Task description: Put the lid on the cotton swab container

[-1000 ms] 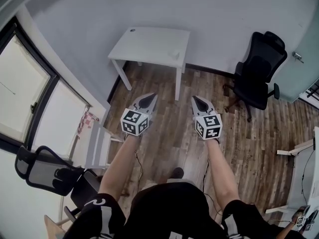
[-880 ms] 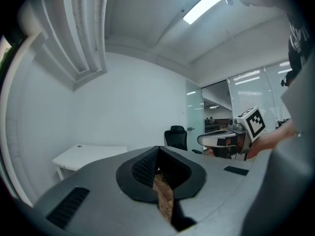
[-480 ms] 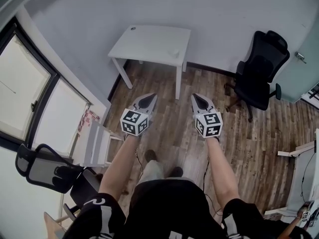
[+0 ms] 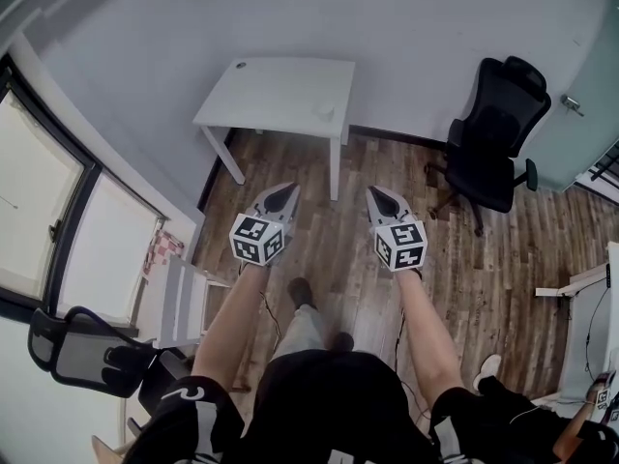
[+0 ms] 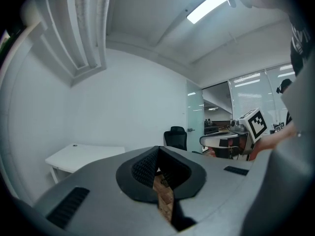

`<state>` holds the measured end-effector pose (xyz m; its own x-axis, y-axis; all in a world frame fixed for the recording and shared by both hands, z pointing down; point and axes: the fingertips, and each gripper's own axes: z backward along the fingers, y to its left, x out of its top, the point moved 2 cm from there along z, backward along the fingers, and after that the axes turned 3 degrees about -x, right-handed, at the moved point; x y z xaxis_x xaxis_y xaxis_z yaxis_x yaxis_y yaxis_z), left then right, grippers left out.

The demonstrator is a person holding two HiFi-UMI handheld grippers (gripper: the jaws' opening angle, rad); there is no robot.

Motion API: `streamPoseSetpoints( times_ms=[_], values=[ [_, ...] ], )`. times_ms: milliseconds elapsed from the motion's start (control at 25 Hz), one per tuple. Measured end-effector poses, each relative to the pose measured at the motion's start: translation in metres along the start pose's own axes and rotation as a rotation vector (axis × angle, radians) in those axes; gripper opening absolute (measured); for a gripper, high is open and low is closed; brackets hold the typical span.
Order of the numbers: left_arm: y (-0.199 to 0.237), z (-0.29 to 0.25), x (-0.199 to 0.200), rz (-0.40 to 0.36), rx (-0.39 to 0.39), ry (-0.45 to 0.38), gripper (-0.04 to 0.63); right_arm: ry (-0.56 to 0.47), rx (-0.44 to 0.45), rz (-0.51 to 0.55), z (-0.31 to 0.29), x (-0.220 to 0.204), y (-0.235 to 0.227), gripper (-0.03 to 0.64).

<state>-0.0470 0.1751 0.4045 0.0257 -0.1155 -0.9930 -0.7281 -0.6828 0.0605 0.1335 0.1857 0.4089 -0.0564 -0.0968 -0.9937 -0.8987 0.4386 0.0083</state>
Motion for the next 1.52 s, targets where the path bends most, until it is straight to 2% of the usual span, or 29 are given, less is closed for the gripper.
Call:
streamPoseSetpoints(
  times_ms=[280, 840, 1520],
  values=[
    [0.040, -0.042, -0.001, 0.015, -0.029, 0.001, 0.025, 0.014, -0.019, 0.004, -0.050, 0.001, -0.020, 0.014],
    [0.159, -0.121, 0.016, 0.029, -0.084, 0.000, 0.025, 0.037, -0.059, 0.002, -0.180, 0.015, -0.044, 0.014],
    [0.251, -0.151, 0.017, 0.061, -0.131, -0.009, 0.025, 0.057, -0.086, 0.025, -0.277, 0.020, -0.036, 0.014]
  ],
)
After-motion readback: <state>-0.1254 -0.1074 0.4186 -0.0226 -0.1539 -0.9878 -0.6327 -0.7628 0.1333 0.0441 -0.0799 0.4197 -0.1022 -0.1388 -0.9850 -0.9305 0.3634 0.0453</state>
